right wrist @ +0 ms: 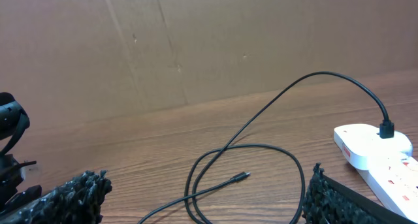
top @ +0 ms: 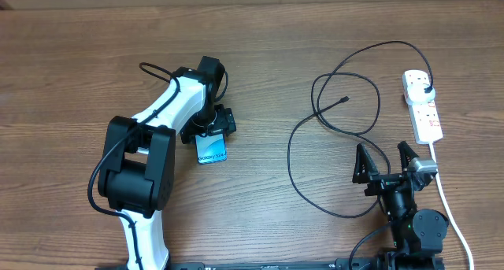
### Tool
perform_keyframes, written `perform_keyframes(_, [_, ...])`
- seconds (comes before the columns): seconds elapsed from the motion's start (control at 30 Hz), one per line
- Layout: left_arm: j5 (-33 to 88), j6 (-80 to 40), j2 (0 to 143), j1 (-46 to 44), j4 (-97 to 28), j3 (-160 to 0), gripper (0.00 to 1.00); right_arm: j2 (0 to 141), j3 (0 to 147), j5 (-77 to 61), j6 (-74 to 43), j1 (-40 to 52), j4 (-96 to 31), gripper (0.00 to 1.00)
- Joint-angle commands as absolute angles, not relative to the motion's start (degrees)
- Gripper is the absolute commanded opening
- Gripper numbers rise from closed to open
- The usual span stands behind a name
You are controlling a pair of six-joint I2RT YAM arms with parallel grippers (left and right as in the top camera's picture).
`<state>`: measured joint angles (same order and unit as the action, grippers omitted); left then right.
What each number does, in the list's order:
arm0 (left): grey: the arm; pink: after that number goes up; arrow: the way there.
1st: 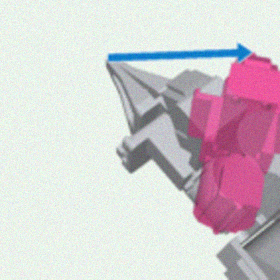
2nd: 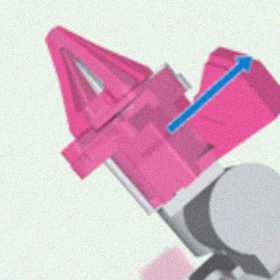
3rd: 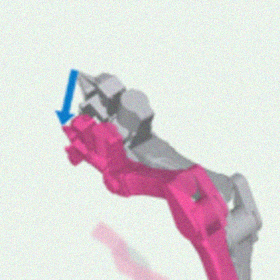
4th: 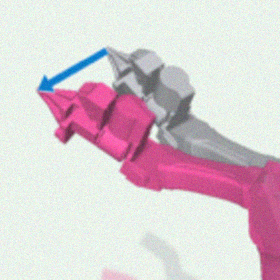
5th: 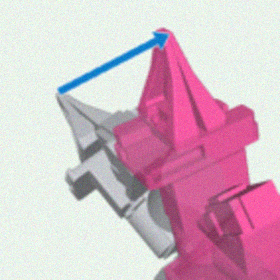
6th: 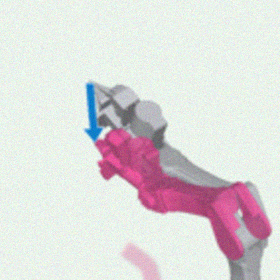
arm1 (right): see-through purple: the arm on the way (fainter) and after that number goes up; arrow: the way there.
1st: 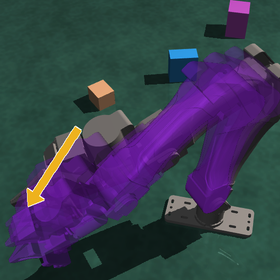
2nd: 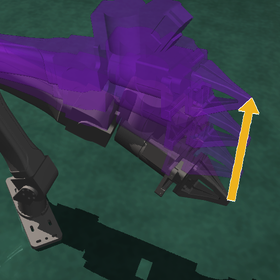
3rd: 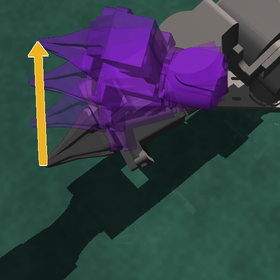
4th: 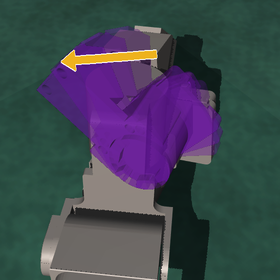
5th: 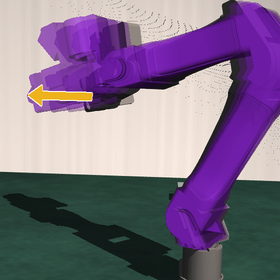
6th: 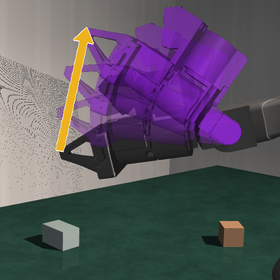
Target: Plug charger to phone and switch on socket
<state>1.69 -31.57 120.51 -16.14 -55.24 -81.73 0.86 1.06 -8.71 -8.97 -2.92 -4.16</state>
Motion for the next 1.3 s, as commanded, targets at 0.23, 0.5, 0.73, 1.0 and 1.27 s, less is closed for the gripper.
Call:
perform_keyframes(0.23, [-1.8,-30.9,129.7,-16.2,-50.9,-76.7,0.87,0.5,0.4,-8.4,-8.9,-2.9,-4.0,1.0])
perform_keyframes(0.5, [-1.8,-30.9,129.6,-16.2,-51.0,-76.7,0.8,0.5,0.4,-8.4,-8.9,-2.9,-4.0,1.0])
perform_keyframes(0.73, [-0.2,-30.9,129.6,-16.2,-55.4,-79.2,0.75,0.5,0.4,-8.4,-8.9,-2.9,-4.0,1.0])
perform_keyframes(1.0, [-0.1,-30.9,129.6,-16.2,-64.2,-86.8,0.69,0.5,0.4,-8.4,-8.9,-2.9,-4.0,1.0])
perform_keyframes(1.27, [1.3,-29.8,129.6,-16.2,-70.5,-92.7,0.68,0.5,0.4,-8.4,-8.9,-2.9,-4.0,1.0])
